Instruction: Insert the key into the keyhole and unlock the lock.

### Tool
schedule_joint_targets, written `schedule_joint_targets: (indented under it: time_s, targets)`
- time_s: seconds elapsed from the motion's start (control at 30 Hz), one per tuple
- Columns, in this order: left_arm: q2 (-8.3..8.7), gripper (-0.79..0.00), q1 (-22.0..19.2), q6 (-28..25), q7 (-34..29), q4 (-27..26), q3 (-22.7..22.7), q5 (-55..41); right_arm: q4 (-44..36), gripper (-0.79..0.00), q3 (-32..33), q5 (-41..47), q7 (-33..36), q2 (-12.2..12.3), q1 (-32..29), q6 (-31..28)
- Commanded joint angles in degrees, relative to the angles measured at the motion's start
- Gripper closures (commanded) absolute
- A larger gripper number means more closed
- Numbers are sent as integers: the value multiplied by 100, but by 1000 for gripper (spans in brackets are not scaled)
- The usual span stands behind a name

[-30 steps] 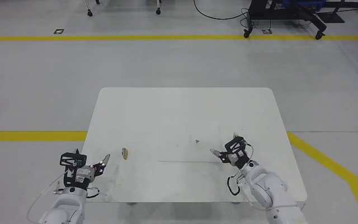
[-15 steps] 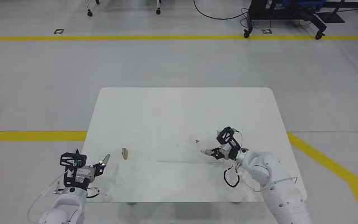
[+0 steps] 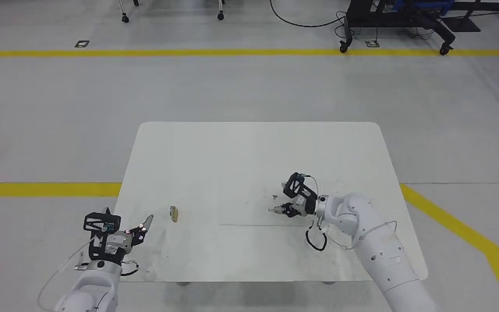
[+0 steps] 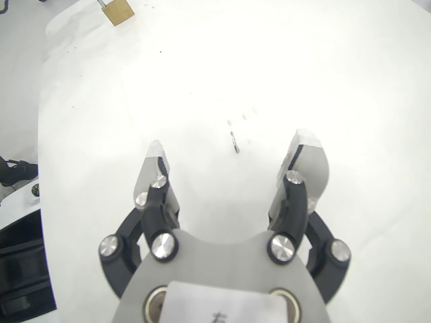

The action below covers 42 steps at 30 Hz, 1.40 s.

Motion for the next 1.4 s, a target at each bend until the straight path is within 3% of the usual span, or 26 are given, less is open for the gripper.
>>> schedule_joint_targets:
  time_s: [0.0, 0.13, 0.23, 0.3, 0.6, 0.67, 0.97, 1.2, 1.37]
  targets:
    - [0, -785, 0, 0, 0, 0, 0, 0, 27, -342, -54, -124, -122, -5, 29, 36]
    - [0, -785, 0, 0, 0, 0, 0, 0, 110, -197, -133, -265, -325, -7, 93, -37]
    - [0, -785, 0, 0, 0, 0, 0, 0, 174, -139, -169, -335, -418, -5, 140, -77]
    - [0, -785, 0, 0, 0, 0, 0, 0, 199, 0, -196, -371, -465, -6, 159, -76]
    - [0, -785, 0, 0, 0, 0, 0, 0, 116, 0, -47, -519, -947, 66, 49, 52]
    - [0, -785, 0, 0, 0, 0, 0, 0, -11, 0, 13, -622, -1167, 83, -72, 338]
    - [0, -785, 0, 0, 0, 0, 0, 0, -279, 0, 425, -480, -2405, 204, -563, 300]
    - [0, -785, 0, 0, 0, 0, 0, 0, -282, 0, 522, 41, -2018, 209, -616, 349]
    - [0, -785, 0, 0, 0, 0, 0, 0, -489, 0, 330, -250, -1374, 186, -602, 795]
